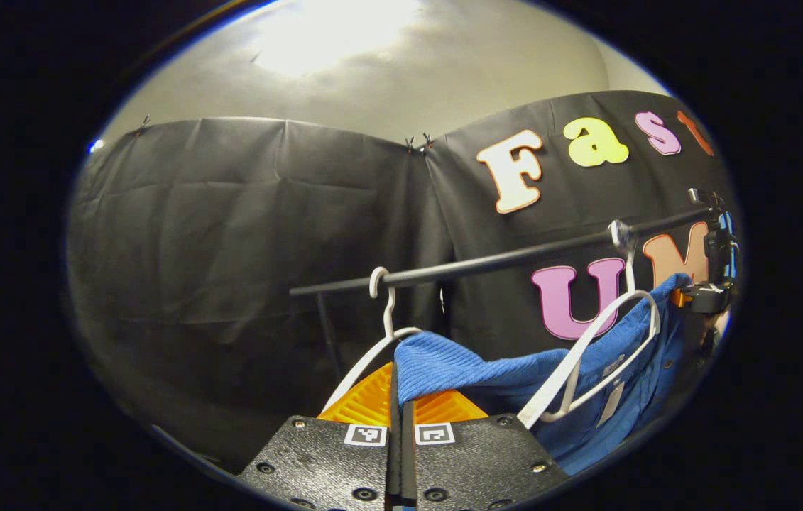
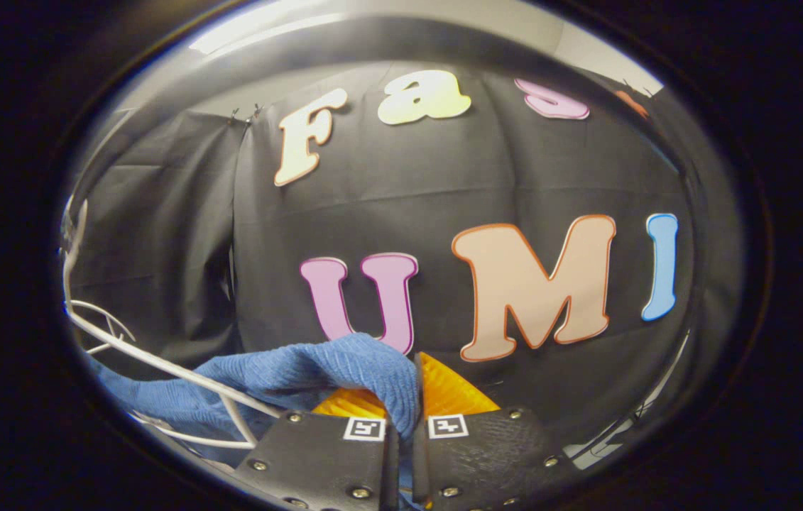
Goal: Grasp the clothes on the hanger with both hands and then place them into the laundry hamper below.
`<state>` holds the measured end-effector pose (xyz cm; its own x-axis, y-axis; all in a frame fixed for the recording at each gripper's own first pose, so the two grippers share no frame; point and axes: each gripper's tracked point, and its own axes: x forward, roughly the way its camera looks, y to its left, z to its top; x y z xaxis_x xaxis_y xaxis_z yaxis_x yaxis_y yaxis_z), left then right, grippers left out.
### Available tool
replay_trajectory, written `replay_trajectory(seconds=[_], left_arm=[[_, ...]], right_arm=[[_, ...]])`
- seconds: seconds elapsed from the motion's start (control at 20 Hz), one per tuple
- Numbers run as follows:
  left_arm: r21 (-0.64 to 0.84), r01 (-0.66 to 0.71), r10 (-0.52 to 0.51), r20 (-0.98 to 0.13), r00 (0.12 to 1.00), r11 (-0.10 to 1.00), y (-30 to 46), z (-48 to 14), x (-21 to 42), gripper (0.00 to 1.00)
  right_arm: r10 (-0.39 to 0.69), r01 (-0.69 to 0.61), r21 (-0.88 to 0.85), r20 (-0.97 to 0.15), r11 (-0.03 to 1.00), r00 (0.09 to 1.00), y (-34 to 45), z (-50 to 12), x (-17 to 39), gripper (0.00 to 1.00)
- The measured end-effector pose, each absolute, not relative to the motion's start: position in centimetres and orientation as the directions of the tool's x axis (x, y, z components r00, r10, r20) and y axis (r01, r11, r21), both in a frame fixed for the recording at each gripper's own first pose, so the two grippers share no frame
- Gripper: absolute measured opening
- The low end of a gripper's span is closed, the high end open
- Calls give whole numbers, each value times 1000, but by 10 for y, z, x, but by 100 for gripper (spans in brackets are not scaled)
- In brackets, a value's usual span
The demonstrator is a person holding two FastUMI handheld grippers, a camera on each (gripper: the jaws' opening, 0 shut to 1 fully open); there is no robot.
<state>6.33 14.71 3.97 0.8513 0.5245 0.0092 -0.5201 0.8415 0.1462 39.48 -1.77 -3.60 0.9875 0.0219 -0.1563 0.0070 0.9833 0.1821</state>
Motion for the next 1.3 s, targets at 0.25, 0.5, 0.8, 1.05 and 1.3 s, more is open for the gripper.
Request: replay_trajectory(seconds=[0.25, 0.5, 0.8, 1.05, 1.3], left_arm=[[174, -522, 538, -56, 841, 835, 150, -8, 62, 2], [169, -533, 550, -66, 833, 829, 154, -30, 56, 0], [160, -530, 546, -78, 834, 833, 155, -49, 49, 0], [146, -509, 527, -128, 840, 848, 148, -73, 45, 0], [142, -481, 499, -147, 854, 865, 140, -90, 41, 0]], right_arm=[[23, 15, 182, -202, 983, 979, -19, -70, 395, 8], [13, 21, 152, -221, 988, 975, -21, -87, 390, 8], [20, 4, 100, -242, 995, 970, -20, -99, 380, 12], [30, -5, 94, -275, 996, 961, -20, -101, 377, 8], [-9, 62, 148, -335, 987, 942, -29, -114, 379, 8]])
